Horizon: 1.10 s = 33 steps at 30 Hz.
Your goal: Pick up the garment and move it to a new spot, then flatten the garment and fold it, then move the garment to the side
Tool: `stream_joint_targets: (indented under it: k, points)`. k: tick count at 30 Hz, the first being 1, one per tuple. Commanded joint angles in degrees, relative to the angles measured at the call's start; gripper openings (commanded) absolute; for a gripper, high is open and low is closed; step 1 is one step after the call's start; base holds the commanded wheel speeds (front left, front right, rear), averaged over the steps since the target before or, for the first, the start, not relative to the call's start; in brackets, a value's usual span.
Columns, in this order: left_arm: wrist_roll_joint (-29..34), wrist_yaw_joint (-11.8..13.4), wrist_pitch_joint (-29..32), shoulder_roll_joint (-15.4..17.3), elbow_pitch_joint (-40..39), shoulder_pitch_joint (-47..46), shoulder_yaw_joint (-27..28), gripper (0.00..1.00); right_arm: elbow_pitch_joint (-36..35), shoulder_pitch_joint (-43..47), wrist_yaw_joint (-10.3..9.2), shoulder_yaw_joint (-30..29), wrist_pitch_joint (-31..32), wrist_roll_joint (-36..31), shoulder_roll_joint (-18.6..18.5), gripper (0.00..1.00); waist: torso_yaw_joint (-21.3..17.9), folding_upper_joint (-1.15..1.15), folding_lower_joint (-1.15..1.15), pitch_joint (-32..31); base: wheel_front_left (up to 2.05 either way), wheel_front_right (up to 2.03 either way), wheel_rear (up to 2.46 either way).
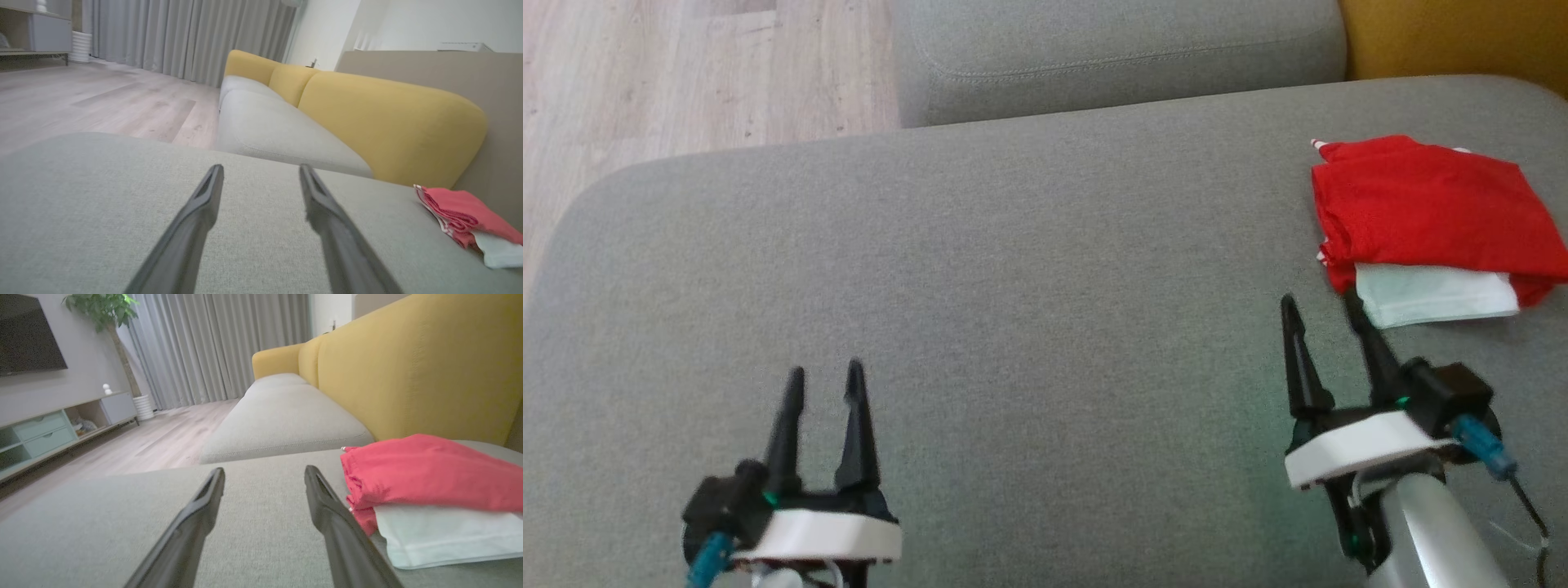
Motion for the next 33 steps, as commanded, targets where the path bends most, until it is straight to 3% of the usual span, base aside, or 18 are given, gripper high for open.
stream_joint_targets:
  k: [1,4,33]
  points:
    - [0.0,0.0,0.0,0.0,0.5,0.0,0.1,0.00,0.4,0.1,0.00,0.0,0.0,0.0,0.0,0.00,0.0,0.00,0.00,0.0,0.00,0.00,0.00]
    - [-0.3,0.0,0.1,0.0,3.1,0.9,0.1,0.00,2.8,1.5,0.00,0.0,0.2,0.4,0.1,0.00,0.0,0.00,0.00,0.0,0.00,0.00,0.00]
    - [-17.0,-1.3,4.8,0.2,2.9,-0.6,3.6,0.00,0.6,1.8,-0.01,-2.4,4.8,19.7,-0.2,0.00,0.9,0.00,0.00,-0.3,0.00,0.00,0.00]
